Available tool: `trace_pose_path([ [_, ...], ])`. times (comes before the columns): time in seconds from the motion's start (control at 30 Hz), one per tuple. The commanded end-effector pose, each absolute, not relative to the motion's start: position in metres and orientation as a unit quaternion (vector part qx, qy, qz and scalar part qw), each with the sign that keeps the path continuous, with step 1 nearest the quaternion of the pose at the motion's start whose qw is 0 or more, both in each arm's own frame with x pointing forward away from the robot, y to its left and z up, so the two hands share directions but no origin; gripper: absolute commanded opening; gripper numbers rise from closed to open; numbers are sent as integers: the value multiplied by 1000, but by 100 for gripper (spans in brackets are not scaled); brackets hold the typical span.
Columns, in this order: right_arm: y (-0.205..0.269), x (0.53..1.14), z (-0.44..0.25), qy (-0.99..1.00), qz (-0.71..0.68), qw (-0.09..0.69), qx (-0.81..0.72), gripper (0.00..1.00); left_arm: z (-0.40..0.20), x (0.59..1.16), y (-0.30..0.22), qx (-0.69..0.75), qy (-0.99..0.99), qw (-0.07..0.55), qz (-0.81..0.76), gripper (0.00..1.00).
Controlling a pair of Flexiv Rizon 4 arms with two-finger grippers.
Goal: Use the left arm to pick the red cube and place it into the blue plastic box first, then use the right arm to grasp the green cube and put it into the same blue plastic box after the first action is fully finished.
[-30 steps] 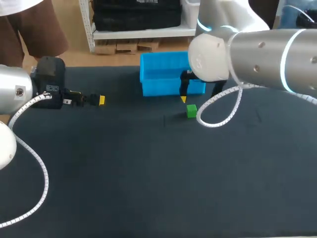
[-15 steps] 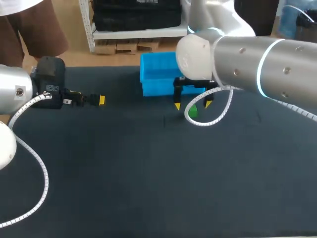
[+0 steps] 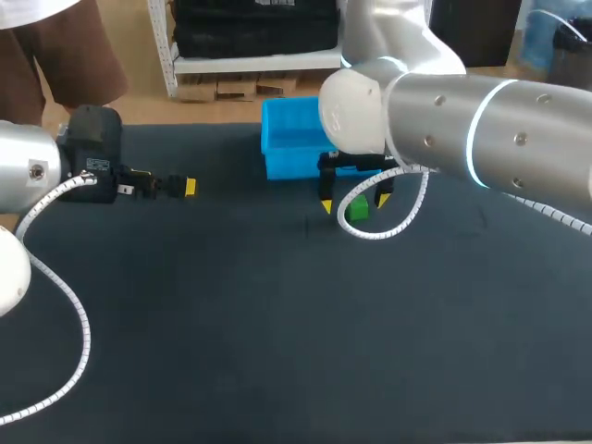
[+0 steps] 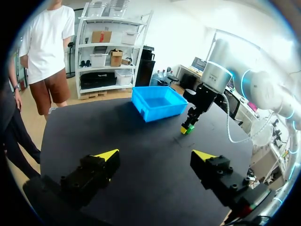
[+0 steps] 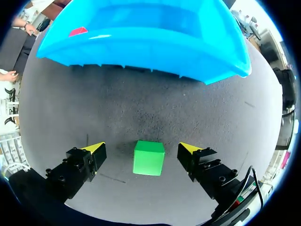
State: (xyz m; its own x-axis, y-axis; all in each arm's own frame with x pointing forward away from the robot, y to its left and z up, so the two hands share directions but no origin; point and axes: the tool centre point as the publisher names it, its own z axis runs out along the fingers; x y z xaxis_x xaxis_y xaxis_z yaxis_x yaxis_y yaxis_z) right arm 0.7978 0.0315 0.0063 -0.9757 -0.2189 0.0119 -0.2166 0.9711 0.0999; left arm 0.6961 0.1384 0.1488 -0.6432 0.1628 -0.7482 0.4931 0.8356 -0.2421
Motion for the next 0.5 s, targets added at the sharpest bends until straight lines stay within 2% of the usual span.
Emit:
trace_pose_path([
  [0.03, 27, 785, 6, -993, -50, -2, 106, 100, 147, 697, 140, 188, 878, 381, -221, 100],
  [0.37, 22, 782, 9, -994, -43, -5, 98, 100, 147, 697, 140, 188, 878, 381, -221, 100],
  [0.4, 22, 782, 8, -994, -43, -6, 98, 60, 147, 697, 140, 188, 878, 381, -221, 100],
  [0.43, 22, 782, 7, -994, -43, -7, 98, 37, 147, 697, 140, 188, 878, 381, -221, 100],
  [0.5, 22, 782, 5, -994, -43, -8, 97, 4, 147, 697, 140, 188, 878, 381, -221, 100],
])
